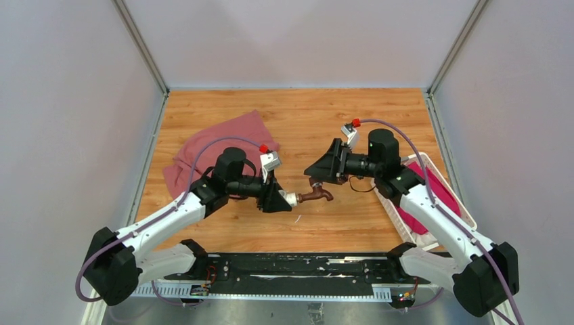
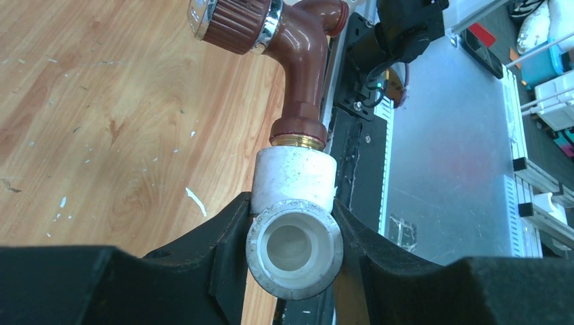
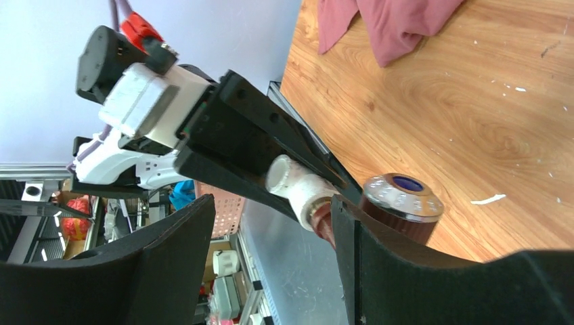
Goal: Install the water faucets
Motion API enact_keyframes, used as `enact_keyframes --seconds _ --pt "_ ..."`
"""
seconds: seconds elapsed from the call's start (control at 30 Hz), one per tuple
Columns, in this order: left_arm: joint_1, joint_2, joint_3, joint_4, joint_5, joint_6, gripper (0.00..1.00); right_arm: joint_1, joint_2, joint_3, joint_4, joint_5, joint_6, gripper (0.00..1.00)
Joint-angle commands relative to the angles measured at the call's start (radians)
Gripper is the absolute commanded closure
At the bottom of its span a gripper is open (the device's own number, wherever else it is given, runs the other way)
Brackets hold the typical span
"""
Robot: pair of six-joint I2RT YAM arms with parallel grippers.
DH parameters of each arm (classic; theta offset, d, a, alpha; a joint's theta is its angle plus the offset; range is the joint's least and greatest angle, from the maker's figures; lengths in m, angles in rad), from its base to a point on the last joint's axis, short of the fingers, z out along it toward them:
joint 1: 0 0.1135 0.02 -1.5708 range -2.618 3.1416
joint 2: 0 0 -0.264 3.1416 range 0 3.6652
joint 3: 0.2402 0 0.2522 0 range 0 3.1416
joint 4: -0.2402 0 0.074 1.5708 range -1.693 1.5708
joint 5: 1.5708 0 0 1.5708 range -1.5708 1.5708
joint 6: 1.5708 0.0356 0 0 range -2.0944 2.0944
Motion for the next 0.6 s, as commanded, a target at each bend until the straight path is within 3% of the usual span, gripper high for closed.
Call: enact_keyframes --seconds 0.0,0.3,0.57 --pt "-0.003 -0.031 0.048 -0.029 0.023 0.038 1.00 -0.014 0.010 -0.030 -0.063 -0.003 -0.065 0.32" --pt "-0.002 -0.052 0.068 -0.030 0.029 0.034 1.00 -0.014 0.052 -0.120 -0.066 -0.049 -0.107 0.33" --pt "-0.003 -0.064 0.086 -0.045 -0.067 0.041 1.00 -0.014 0.004 -0.140 -0.045 -0.128 -0.076 0.31"
